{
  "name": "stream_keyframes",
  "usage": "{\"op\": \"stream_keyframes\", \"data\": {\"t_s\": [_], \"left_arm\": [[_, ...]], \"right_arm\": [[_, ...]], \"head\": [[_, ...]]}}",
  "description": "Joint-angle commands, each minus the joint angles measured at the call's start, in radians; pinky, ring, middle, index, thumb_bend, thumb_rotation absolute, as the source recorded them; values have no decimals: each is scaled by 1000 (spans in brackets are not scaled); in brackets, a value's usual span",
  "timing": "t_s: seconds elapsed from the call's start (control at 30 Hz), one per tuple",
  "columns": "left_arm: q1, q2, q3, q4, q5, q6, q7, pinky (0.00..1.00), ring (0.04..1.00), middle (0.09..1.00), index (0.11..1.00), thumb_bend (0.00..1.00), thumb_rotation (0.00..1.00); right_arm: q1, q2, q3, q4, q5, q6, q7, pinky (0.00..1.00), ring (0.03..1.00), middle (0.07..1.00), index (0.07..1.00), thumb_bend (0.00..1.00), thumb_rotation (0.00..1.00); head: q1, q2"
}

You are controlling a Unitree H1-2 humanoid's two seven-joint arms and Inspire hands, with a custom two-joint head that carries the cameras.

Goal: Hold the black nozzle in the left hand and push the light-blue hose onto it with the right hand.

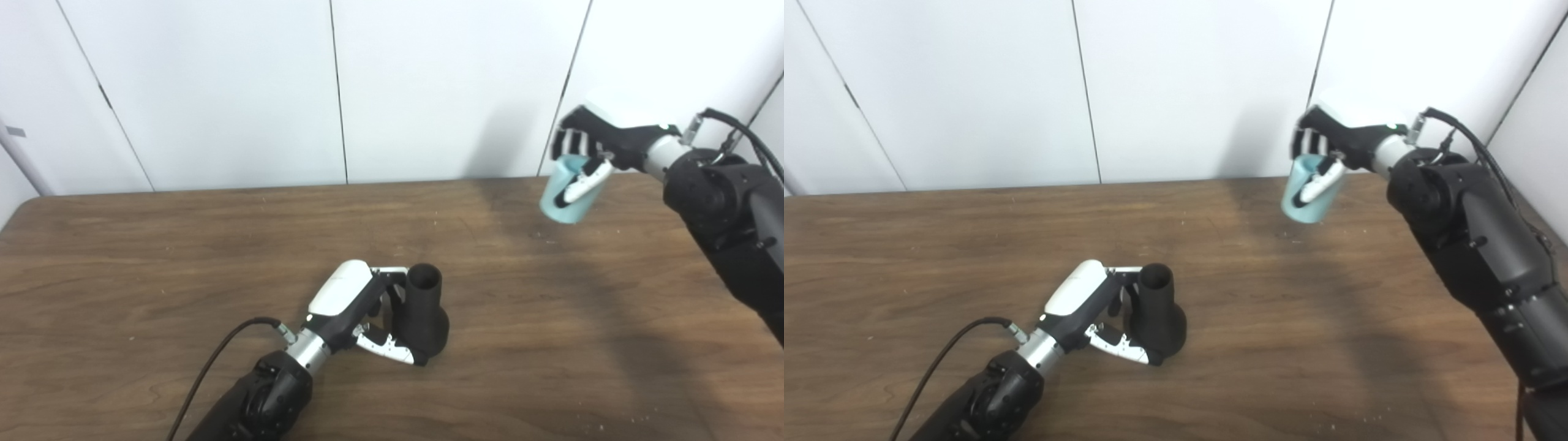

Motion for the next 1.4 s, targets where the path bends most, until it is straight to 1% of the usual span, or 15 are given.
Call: {"op": "stream_keyframes", "data": {"t_s": [0.0, 0.1, 0.23, 0.37, 0.5, 0.53, 0.67, 0.77, 0.93, 1.1, 1.37], "left_arm": [[63, 42, -33, 85, 102, 123, -101, 406, 414, 467, 488, 516, 80], [60, 37, -34, 90, 102, 121, -97, 406, 420, 477, 488, 516, 80], [57, 31, -33, 93, 98, 120, -95, 407, 419, 477, 488, 516, 80], [57, 28, -28, 87, 92, 123, -98, 401, 393, 447, 488, 518, 80], [56, 25, -25, 91, 87, 122, -99, 398, 383, 440, 488, 518, 79], [56, 24, -24, 92, 85, 121, -99, 398, 382, 439, 488, 518, 79], [56, 23, -21, 92, 82, 120, -100, 394, 374, 433, 488, 518, 79], [56, 23, -20, 88, 81, 120, -102, 391, 371, 430, 488, 518, 79], [58, 27, -20, 79, 86, 122, -107, 391, 370, 429, 488, 518, 78], [58, 27, -21, 76, 91, 122, -106, 391, 370, 429, 487, 518, 78], [57, 26, -21, 76, 91, 126, -109, 380, 365, 426, 487, 518, 77]], "right_arm": [[-74, 3, -28, -76, 19, 9, 25, 227, 290, 366, 483, 519, 131], [-88, 37, -24, -166, 29, 44, 79, 198, 269, 348, 483, 517, 129], [-109, 74, -24, -234, 58, 75, 139, 181, 253, 339, 482, 515, 124], [-124, 93, -27, -278, 92, 101, 190, 178, 259, 351, 482, 514, 123], [-144, 104, -26, -316, 126, 139, 236, 209, 299, 381, 483, 514, 124], [-151, 107, -27, -323, 138, 149, 246, 204, 288, 372, 483, 514, 124], [-167, 117, -28, -332, 171, 170, 260, 161, 232, 326, 483, 515, 123], [-170, 125, -28, -333, 188, 181, 260, 150, 221, 315, 482, 515, 123], [-160, 131, -19, -351, 197, 206, 259, 167, 240, 332, 482, 515, 123], [-143, 144, -14, -353, 208, 212, 249, 169, 241, 332, 481, 515, 122], [-144, 154, 26, -370, 159, 239, 283, 196, 264, 340, 481, 515, 123]], "head": [[0, 1], [6, 2], [10, 3], [11, 5], [11, 6], [13, 8], [15, 8], [15, 10], [16, 12], [17, 13], [19, 15]]}}
